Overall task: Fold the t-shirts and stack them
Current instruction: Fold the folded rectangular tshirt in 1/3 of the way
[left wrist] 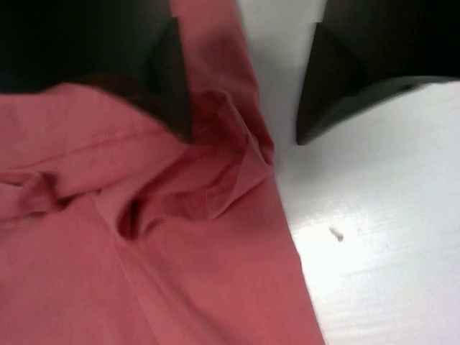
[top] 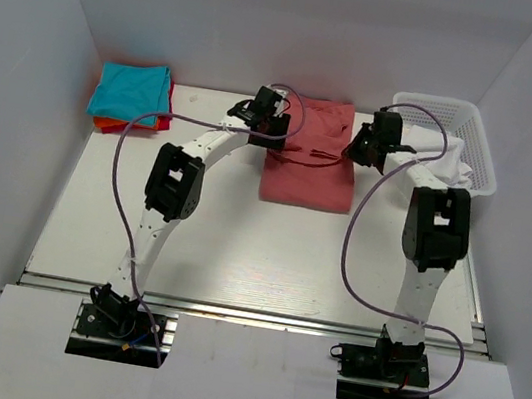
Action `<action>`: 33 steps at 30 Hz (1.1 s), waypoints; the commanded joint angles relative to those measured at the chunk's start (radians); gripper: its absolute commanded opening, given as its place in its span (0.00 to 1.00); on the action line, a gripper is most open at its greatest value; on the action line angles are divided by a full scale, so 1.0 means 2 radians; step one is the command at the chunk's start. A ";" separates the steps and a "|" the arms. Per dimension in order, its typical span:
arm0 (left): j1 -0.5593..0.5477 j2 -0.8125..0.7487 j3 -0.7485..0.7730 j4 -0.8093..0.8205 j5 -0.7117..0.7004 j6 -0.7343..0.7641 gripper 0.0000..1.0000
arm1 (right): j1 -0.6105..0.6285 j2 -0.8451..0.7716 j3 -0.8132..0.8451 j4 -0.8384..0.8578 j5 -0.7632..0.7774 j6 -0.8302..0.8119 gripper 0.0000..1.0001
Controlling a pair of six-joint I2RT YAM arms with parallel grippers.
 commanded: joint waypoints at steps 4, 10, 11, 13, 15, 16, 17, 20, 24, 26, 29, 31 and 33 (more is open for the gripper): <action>0.046 -0.001 0.077 0.051 0.046 -0.020 1.00 | -0.024 0.096 0.185 -0.022 -0.077 -0.026 0.66; 0.050 -0.135 -0.071 0.102 0.065 -0.007 1.00 | -0.010 -0.002 0.052 0.036 -0.108 -0.086 0.90; 0.050 -0.150 -0.111 0.102 0.065 -0.007 1.00 | -0.010 -0.042 0.033 0.044 -0.114 -0.093 0.90; 0.050 -0.180 -0.172 0.090 0.070 -0.007 1.00 | -0.005 -0.059 -0.021 0.046 -0.125 -0.100 0.90; 0.045 -0.231 -0.220 0.090 0.070 -0.012 1.00 | 0.002 -0.084 -0.054 0.045 -0.153 -0.108 0.90; 0.039 -0.245 -0.244 0.103 0.064 -0.012 1.00 | 0.003 -0.090 -0.064 0.048 -0.157 -0.111 0.90; 0.034 -0.260 -0.288 0.108 0.063 -0.012 1.00 | 0.005 -0.099 -0.094 0.055 -0.175 -0.120 0.90; 0.034 -0.298 -0.355 0.115 0.116 -0.024 1.00 | 0.020 -0.091 -0.073 0.066 -0.212 -0.136 0.90; 0.034 -0.345 -0.413 0.097 0.116 -0.034 1.00 | 0.049 -0.020 -0.020 0.046 -0.273 -0.140 0.90; 0.034 -0.386 -0.453 0.085 0.095 -0.038 1.00 | 0.063 -0.001 0.000 0.048 -0.279 -0.130 0.90; 0.034 -0.433 -0.505 0.081 0.077 -0.044 1.00 | 0.078 0.059 0.041 0.056 -0.289 -0.122 0.90; 0.034 -0.477 -0.544 0.086 0.072 -0.044 1.00 | 0.087 0.093 0.086 0.080 -0.297 -0.104 0.90; 0.034 -0.500 -0.570 0.079 0.072 -0.044 1.00 | 0.090 0.131 0.142 0.105 -0.302 -0.075 0.90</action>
